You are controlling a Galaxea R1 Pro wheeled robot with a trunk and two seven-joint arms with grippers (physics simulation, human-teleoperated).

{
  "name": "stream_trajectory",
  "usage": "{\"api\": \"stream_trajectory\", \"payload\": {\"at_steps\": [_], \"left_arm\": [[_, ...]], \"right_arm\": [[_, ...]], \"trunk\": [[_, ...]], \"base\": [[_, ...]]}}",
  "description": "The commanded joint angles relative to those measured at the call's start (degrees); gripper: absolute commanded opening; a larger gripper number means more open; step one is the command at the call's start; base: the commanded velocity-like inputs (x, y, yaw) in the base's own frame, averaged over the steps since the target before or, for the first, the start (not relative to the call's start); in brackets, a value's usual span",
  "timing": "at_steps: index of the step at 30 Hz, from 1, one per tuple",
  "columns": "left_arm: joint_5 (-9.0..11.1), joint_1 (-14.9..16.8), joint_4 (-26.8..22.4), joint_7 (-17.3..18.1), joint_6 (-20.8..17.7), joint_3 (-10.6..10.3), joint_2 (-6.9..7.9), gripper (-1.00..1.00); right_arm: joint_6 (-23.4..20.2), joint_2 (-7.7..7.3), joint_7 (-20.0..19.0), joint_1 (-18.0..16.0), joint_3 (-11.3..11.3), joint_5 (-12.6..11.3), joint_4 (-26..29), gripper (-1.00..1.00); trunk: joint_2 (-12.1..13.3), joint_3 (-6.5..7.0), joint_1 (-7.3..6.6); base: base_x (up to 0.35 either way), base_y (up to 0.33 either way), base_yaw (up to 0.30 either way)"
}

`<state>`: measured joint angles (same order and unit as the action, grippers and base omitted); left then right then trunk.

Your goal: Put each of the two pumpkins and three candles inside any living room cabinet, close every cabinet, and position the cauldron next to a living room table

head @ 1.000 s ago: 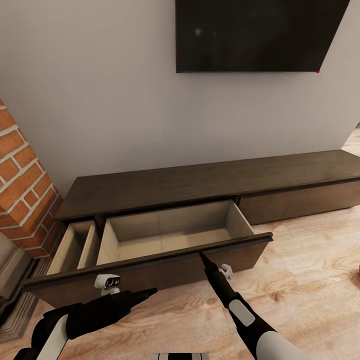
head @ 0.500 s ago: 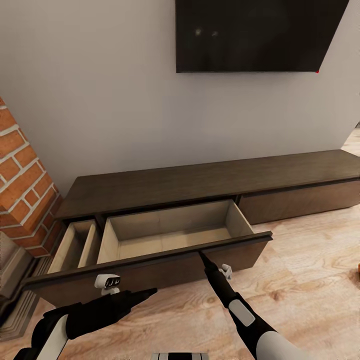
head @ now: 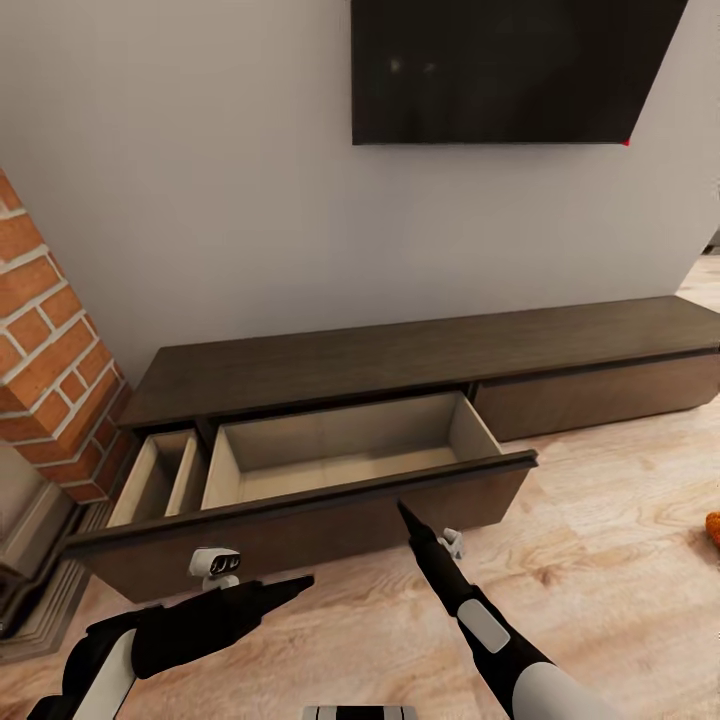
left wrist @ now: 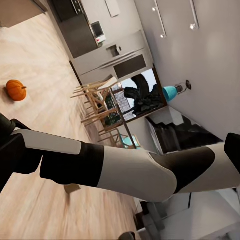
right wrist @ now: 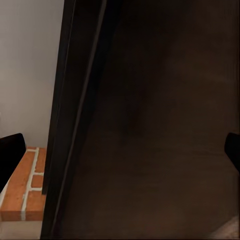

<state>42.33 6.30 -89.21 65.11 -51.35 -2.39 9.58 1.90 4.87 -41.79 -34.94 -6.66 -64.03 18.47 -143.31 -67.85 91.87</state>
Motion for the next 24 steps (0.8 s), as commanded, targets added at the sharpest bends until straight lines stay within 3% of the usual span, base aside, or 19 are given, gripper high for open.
{"api": "stream_trajectory", "payload": {"at_steps": [1, 15, 24], "left_arm": [[0.3, 0.0, 0.0, -0.1, -0.4, -0.1, 0.03, 1.0], [0.5, 0.0, 0.1, 0.2, -0.4, 0.2, 0.36, 1.0], [0.3, 0.1, 0.1, -0.1, -1.2, 0.4, 0.77, 1.0]], "right_arm": [[0.2, -0.04, -0.1, 0.0, -0.5, -0.6, 0.0, 1.0], [-2.2, -0.12, 0.0, 0.0, -0.5, -0.4, 0.1, 1.0], [-5.6, -0.17, 0.2, 0.0, -1.2, -0.4, 0.2, 1.0]], "trunk": [[0.0, -0.04, -0.03], [0.0, -0.04, -0.03], [1.1, 1.85, -0.74]], "base": [[-0.161, 0.0, 0.0], [-0.056, 0.0, 0.0], [0.0, 0.0, 0.0]]}}
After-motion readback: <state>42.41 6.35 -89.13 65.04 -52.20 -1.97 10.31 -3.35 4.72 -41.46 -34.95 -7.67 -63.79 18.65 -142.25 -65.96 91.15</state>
